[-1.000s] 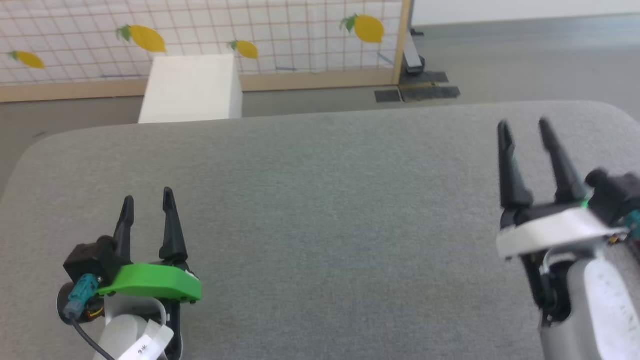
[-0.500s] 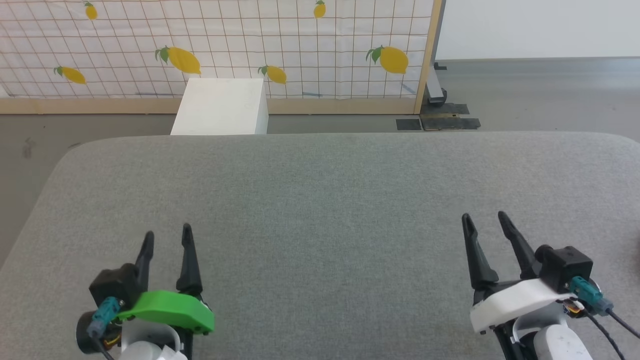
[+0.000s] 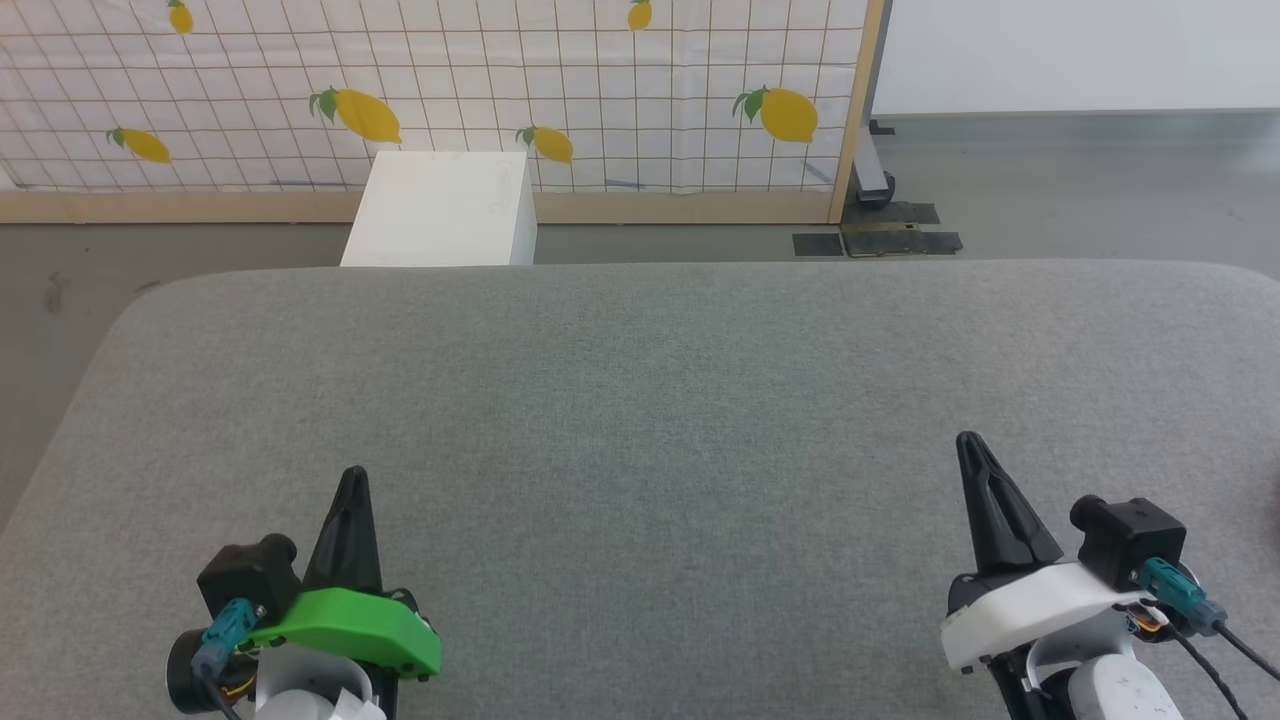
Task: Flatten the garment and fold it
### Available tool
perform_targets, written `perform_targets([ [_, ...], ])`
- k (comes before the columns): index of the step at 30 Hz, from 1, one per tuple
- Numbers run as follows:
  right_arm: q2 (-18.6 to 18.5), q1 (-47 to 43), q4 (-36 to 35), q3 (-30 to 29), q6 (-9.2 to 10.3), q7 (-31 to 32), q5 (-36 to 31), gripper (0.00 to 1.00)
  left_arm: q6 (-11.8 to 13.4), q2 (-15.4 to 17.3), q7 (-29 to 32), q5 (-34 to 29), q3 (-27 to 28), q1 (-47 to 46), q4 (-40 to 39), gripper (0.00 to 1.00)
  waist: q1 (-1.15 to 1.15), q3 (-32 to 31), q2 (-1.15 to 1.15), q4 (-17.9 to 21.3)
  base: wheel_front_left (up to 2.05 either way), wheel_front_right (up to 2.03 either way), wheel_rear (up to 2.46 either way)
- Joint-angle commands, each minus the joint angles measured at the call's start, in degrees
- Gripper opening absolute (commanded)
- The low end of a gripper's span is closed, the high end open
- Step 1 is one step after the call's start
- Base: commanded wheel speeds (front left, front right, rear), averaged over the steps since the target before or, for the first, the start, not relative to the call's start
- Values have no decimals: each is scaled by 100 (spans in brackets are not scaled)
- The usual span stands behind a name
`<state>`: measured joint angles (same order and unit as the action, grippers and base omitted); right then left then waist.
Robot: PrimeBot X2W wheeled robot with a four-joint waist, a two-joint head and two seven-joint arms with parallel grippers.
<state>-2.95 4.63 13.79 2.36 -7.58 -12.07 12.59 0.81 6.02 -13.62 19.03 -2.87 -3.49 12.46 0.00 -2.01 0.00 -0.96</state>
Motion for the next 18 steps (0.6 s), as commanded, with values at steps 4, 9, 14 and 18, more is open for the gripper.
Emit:
perform_targets([
  [4, 0, -32, -84, -11, 1, 55, -77, 0, -6, -20, 72, -127, 13, 24, -65, 0, 0, 7, 0, 4, 0, 0, 0],
  [9, 1, -51, -140, -21, 1, 104, -127, 0, -9, -32, 128, -204, 24, 38, -115, 0, 0, 16, 0, 8, 0, 0, 0],
  [14, 1, -68, -193, -30, 1, 152, -176, 0, -12, -44, 181, -277, 36, 51, -164, 0, 0, 24, 0, 11, 0, 0, 0],
  [18, 1, -83, -237, -38, 2, 191, -216, 0, -14, -54, 225, -337, 45, 62, -204, 0, 0, 30, 0, 15, 0, 0, 0],
])
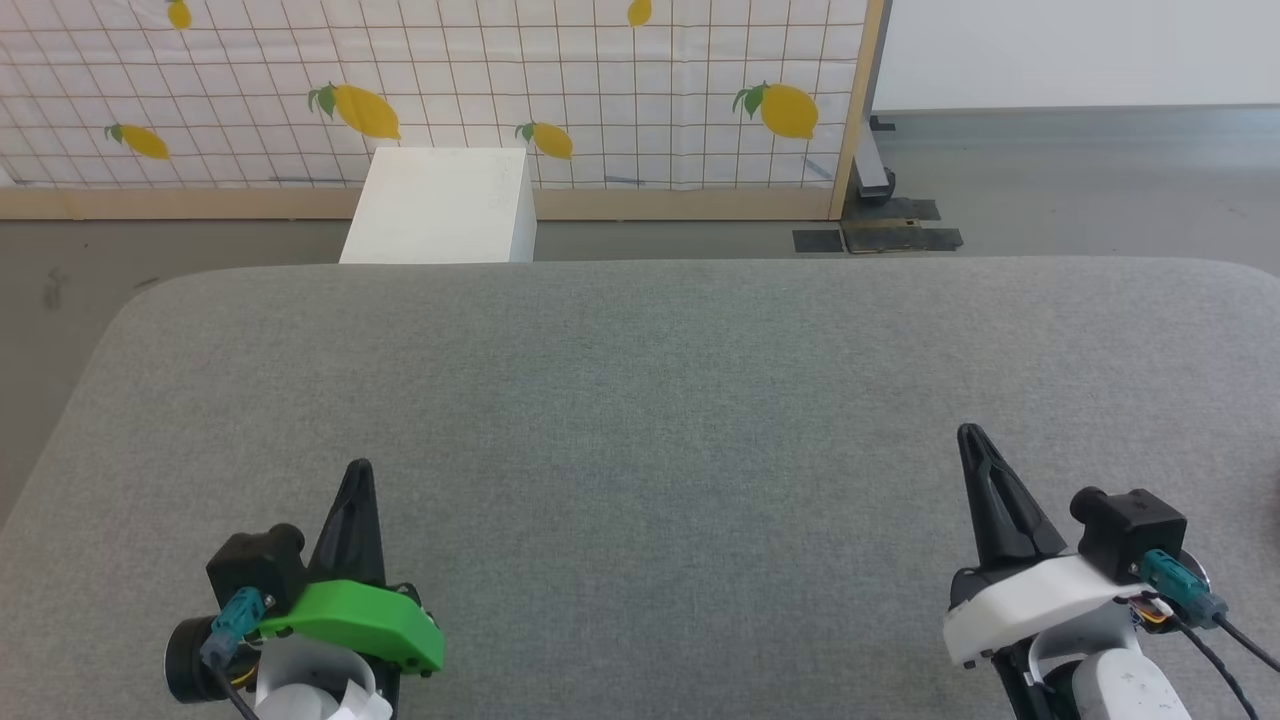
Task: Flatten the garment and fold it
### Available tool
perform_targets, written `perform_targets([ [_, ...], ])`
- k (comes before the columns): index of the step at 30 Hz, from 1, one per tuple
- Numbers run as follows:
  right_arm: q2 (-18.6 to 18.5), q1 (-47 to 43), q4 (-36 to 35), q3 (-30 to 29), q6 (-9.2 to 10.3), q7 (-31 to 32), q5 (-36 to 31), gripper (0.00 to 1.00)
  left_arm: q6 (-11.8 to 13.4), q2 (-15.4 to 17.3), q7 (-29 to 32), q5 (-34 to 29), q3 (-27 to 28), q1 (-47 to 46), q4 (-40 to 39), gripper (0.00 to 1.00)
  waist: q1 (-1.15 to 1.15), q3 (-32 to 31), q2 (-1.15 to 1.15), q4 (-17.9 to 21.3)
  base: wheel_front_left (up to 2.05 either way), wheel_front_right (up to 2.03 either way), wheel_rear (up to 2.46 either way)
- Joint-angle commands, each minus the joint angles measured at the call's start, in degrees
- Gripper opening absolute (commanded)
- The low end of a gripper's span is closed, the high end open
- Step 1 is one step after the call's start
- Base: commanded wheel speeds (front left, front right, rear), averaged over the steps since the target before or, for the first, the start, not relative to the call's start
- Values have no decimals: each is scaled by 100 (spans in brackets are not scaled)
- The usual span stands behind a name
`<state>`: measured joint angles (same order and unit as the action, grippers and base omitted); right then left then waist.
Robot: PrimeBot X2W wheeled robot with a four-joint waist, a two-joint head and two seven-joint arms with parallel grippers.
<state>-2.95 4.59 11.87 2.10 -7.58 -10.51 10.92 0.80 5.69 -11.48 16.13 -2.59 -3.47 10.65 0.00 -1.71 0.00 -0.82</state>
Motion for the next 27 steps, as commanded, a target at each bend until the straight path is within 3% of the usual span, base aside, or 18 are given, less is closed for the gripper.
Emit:
perform_targets([
  [1, 1, -83, -57, -15, 2, 46, -60, 0, -14, -24, 23, -64, 19, 64, -34, 0, 0, 2, 0, 1, 0, 0, 0],
  [27, 3, -177, -341, -64, 3, 299, -320, 0, -31, -89, 306, -454, 79, 135, -294, 0, 0, 45, 0, 21, 0, 0, 0],
])
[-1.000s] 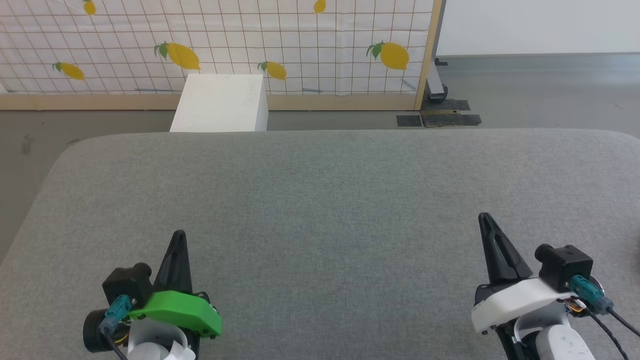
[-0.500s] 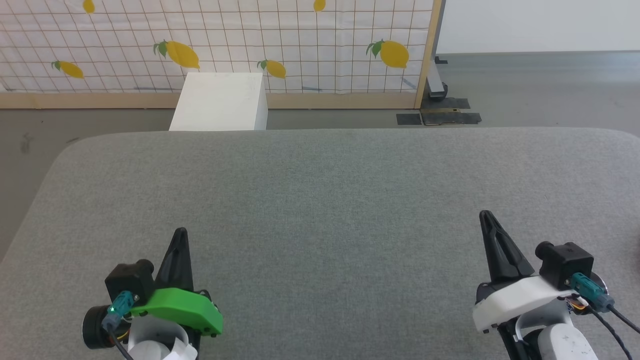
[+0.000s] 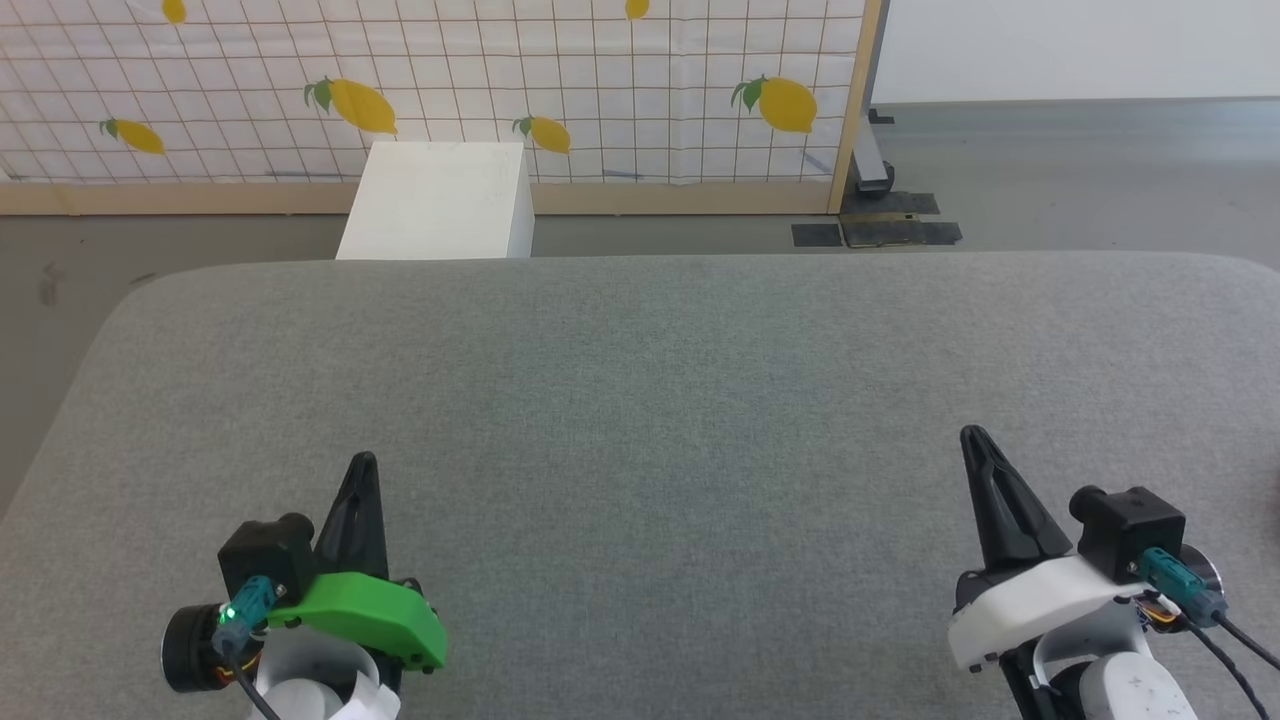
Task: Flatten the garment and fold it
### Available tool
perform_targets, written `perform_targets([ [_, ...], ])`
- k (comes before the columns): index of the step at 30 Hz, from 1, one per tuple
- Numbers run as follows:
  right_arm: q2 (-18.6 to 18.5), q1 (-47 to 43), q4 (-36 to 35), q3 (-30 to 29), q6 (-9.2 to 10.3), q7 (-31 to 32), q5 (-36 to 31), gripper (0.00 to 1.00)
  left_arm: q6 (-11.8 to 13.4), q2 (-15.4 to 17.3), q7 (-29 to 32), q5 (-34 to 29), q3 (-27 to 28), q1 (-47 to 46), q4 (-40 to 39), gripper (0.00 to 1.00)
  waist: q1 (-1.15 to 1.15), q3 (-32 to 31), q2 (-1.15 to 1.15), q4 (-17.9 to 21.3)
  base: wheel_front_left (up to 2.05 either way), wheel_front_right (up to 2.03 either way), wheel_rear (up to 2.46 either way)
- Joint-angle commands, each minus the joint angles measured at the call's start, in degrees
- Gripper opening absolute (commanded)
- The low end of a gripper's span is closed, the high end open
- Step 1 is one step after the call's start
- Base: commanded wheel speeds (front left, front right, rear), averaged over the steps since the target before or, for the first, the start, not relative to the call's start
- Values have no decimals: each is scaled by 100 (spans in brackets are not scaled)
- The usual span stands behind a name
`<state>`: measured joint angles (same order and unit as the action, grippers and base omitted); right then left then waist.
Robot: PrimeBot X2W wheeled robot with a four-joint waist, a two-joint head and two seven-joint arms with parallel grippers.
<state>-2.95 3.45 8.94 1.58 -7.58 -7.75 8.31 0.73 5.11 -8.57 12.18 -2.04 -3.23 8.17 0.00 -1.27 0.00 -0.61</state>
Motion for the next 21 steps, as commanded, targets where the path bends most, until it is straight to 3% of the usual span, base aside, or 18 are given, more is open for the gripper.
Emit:
perform_targets([
  [1, 3, -67, -60, -13, 3, 34, -71, 0, -25, -34, 28, -75, 27, 114, -56, 0, 0, 2, 0, 1, 0, 0, 0],
  [21, 4, -140, -279, -51, 5, 228, -270, 0, -37, -84, 246, -375, 73, 169, -256, 0, 0, 35, 0, 17, 0, 0, 0],
])
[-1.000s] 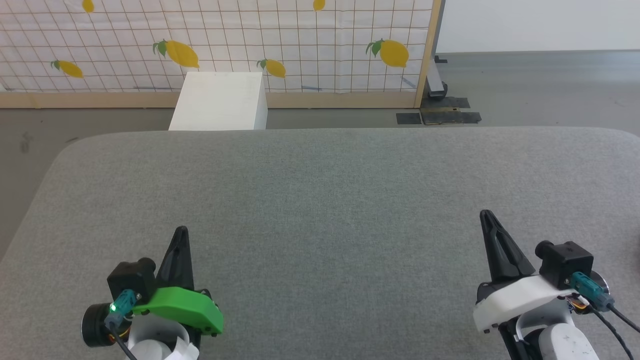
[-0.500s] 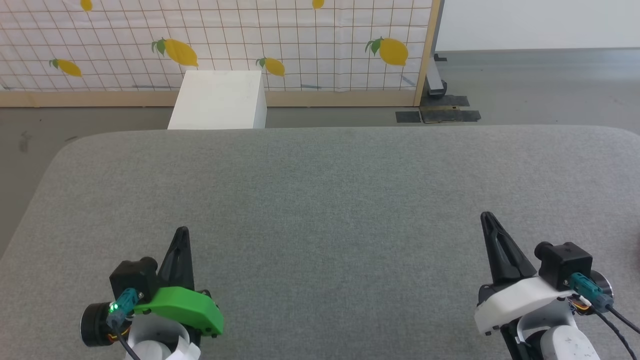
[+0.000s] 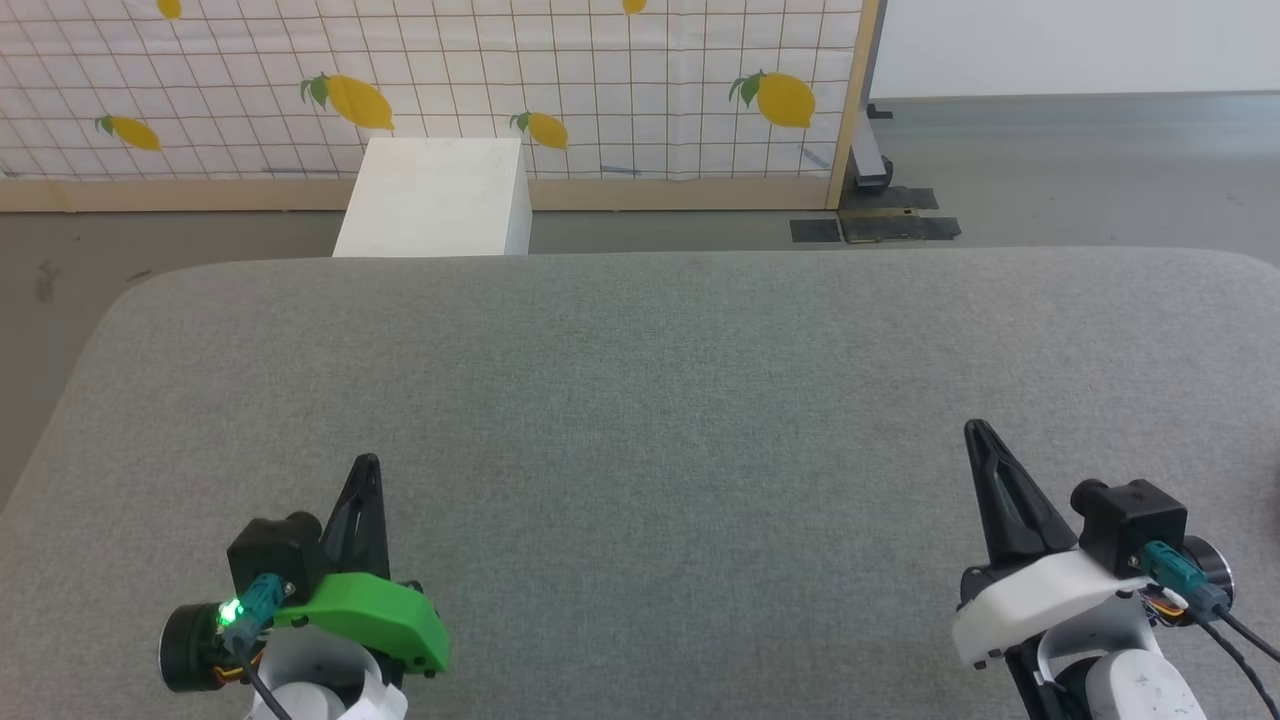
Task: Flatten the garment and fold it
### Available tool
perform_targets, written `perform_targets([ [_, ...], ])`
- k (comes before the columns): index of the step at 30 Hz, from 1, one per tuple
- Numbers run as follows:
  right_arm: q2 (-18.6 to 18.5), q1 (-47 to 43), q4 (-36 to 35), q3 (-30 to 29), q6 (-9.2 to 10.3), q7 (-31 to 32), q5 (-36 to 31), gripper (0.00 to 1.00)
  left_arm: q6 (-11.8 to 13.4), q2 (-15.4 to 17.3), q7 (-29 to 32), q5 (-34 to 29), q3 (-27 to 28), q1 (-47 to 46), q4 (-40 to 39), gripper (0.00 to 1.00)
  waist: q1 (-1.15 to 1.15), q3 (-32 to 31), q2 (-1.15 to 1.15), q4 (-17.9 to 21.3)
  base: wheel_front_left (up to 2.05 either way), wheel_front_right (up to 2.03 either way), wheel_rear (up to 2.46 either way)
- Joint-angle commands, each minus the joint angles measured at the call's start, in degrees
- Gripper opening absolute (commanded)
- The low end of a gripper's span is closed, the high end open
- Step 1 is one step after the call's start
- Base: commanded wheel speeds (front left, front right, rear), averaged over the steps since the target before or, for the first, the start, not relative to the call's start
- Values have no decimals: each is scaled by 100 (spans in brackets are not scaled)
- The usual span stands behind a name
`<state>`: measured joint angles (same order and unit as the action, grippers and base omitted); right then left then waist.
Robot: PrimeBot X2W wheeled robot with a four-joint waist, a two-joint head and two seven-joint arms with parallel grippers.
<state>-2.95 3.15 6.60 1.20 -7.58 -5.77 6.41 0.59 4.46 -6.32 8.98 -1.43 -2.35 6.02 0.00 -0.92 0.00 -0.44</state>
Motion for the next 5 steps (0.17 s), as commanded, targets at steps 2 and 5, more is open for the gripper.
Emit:
perform_targets([
  [2, 4, -118, -67, -18, 5, 50, -100, 0, -24, -23, 42, -85, 18, 87, -61, 0, 0, 4, 0, 2, 0, 0, 0],
  [5, 4, -129, -101, -23, 5, 80, -131, 0, -26, -31, 76, -132, 25, 95, -92, 0, 0, 9, 0, 4, 0, 0, 0],
])
